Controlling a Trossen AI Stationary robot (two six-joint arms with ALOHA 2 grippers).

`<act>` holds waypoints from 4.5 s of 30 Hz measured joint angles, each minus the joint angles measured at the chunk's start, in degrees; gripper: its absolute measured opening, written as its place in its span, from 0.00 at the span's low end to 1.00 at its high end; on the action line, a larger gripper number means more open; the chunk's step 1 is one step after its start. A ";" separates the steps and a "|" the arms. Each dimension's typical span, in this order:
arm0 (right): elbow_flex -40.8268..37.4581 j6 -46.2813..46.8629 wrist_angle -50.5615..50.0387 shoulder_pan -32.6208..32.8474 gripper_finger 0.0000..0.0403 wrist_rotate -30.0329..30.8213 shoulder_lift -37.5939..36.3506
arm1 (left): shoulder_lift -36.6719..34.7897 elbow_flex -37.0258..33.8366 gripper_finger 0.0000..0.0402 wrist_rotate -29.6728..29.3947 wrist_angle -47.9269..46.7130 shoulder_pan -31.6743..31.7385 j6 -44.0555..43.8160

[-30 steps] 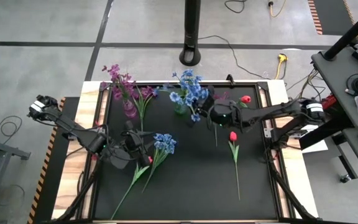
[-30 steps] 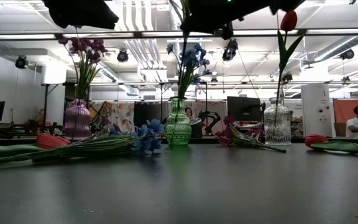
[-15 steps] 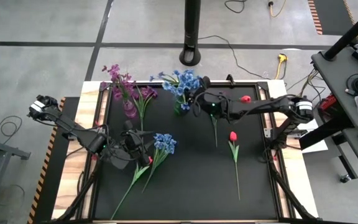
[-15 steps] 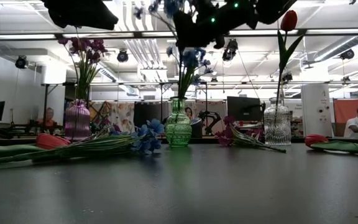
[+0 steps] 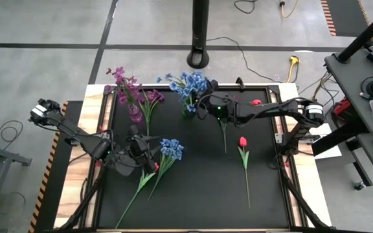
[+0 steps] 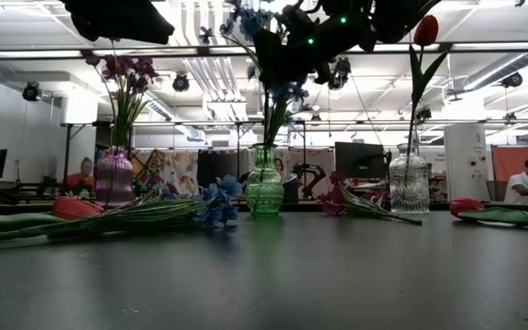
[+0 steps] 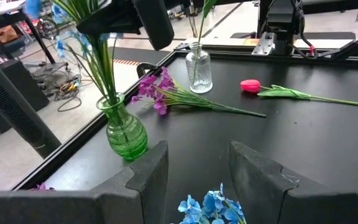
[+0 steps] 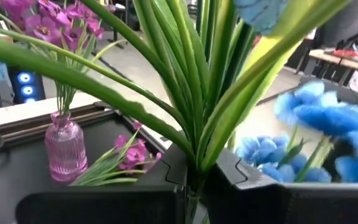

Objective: Sort flowers into vase by color
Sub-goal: Put the bottom left blue flowers into the green vase, then put the right red tulip into the transparent vase

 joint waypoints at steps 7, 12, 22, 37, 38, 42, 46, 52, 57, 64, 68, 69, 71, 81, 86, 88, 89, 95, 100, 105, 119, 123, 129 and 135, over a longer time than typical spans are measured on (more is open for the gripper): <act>-0.25 1.83 -1.24 -0.10 0.06 -0.07 0.00 | 0.02 0.00 0.37 0.00 0.02 0.00 0.00; -0.32 2.26 -1.37 -0.17 0.15 -1.49 0.00 | 0.02 0.00 0.37 0.00 0.06 0.00 -0.27; 0.50 5.20 -8.86 -0.74 0.40 -1.45 -0.17 | 0.02 0.00 0.37 0.00 0.06 0.00 -0.83; 0.50 6.60 -20.03 1.59 0.75 -1.44 -3.51 | 0.04 0.00 0.37 0.00 -0.06 0.00 -1.11; 0.50 6.60 -21.09 1.75 0.77 -1.34 -3.91 | 0.04 0.00 0.37 0.00 -0.07 0.00 -1.25; 0.50 7.82 -24.43 2.47 0.81 -1.04 -5.87 | 0.04 0.00 0.37 0.04 -0.11 0.00 -2.07; 0.52 9.80 -28.41 3.55 0.82 -1.05 -8.02 | 0.04 0.00 0.37 0.09 -0.20 0.00 -2.78; 0.52 13.10 -34.39 6.71 0.81 -1.06 -11.36 | 0.04 0.00 0.37 0.15 -0.14 0.00 -4.62; 0.52 17.33 -40.93 11.24 0.81 -1.07 -14.07 | 0.04 0.06 0.37 2.00 0.17 0.00 -6.10; 0.52 25.13 -49.90 19.75 0.81 -1.29 -14.82 | 0.07 1.70 0.37 5.64 0.49 -0.11 -7.08; 0.52 31.20 -54.97 23.49 0.81 -1.59 -14.66 | 0.07 1.84 0.37 7.54 0.61 -0.09 -7.70; 0.52 32.89 -56.19 24.23 0.81 -1.62 -14.59 | 0.07 1.84 0.37 8.17 0.66 -0.09 -7.95; 0.50 36.35 -58.73 25.71 0.81 -1.76 -14.48 | 0.07 1.84 0.37 9.13 0.62 -0.09 -8.74; 0.26 50.25 -65.17 32.73 0.81 -13.16 -14.27 | 0.07 1.84 0.37 13.70 0.20 -0.07 -9.90; 0.09 60.43 -71.71 36.79 0.81 -19.22 -14.27 | 0.07 1.84 0.37 13.75 0.21 -0.07 -10.12; 0.02 66.02 -76.68 38.48 0.81 -19.55 -14.27 | 0.07 1.84 0.37 13.75 0.21 -0.07 -10.12; 0.01 68.63 -79.43 39.27 0.81 -19.58 -14.27 | 0.07 1.84 0.37 13.75 0.19 -0.07 -10.12; -2.69 81.88 -92.65 41.88 0.81 -17.79 -14.29 | 0.06 1.84 0.37 13.72 0.21 -0.07 -7.49; -9.09 87.73 -90.21 41.78 0.81 -16.30 -14.28 | 0.04 2.06 0.37 12.12 0.48 -0.01 -5.45; -16.19 92.26 -84.88 41.69 0.81 -14.91 -14.10 | 0.09 4.28 0.37 11.69 0.25 0.00 -3.12; -28.52 93.16 -66.47 39.55 0.70 -11.48 -13.97 | 1.55 6.40 0.37 11.55 0.15 0.00 -1.44; -28.72 93.18 -66.13 39.11 0.53 -11.22 -13.97 | 1.55 6.40 0.37 10.54 0.15 0.00 -0.79; -29.10 91.88 -63.44 39.13 0.26 -11.06 -13.97 | 1.55 6.40 0.37 9.60 0.15 0.00 -0.98; -29.14 90.53 -61.89 39.13 0.06 -11.14 -13.97 | 1.55 6.40 0.37 9.60 0.15 0.00 -0.98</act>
